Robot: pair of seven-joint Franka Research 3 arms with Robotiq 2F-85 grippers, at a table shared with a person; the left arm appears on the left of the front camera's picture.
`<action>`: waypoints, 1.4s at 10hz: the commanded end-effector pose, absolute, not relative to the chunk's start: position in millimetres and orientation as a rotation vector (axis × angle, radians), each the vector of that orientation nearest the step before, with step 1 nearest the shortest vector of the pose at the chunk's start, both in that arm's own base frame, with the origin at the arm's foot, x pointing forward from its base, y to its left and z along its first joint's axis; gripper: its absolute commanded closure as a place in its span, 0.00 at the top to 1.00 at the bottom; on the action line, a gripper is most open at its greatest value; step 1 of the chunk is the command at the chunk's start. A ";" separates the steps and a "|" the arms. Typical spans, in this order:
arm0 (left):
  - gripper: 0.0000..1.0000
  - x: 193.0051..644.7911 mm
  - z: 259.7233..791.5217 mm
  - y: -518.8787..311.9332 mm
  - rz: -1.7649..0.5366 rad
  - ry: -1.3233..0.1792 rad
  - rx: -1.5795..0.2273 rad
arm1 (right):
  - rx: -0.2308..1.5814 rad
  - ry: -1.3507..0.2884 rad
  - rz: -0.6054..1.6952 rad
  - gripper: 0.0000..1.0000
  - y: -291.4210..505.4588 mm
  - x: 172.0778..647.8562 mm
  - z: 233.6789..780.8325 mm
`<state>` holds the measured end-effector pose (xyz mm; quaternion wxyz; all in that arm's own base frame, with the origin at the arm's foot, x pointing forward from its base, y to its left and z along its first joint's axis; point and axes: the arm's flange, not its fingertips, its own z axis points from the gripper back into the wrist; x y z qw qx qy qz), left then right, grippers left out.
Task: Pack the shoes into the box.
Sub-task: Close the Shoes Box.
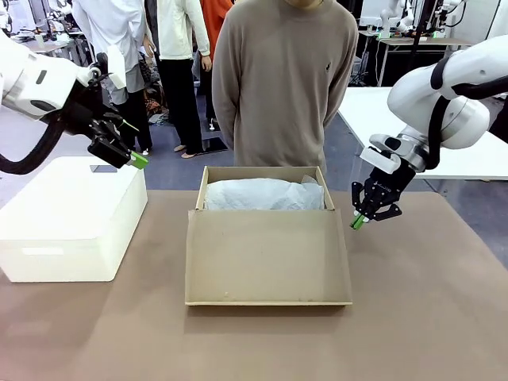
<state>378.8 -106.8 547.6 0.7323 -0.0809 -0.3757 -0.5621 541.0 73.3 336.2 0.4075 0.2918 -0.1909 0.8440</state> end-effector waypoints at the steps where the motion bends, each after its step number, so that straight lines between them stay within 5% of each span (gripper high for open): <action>1: 1.00 381.3 545.7 -105.4 -1.253 -0.838 -0.195 | 0.764 -0.578 2.164 0.00 72.7 540.5 319.5; 14: 1.00 381.3 545.7 -105.4 -1.253 -0.838 -0.195 | 0.851 -0.597 2.112 0.00 93.4 523.2 287.7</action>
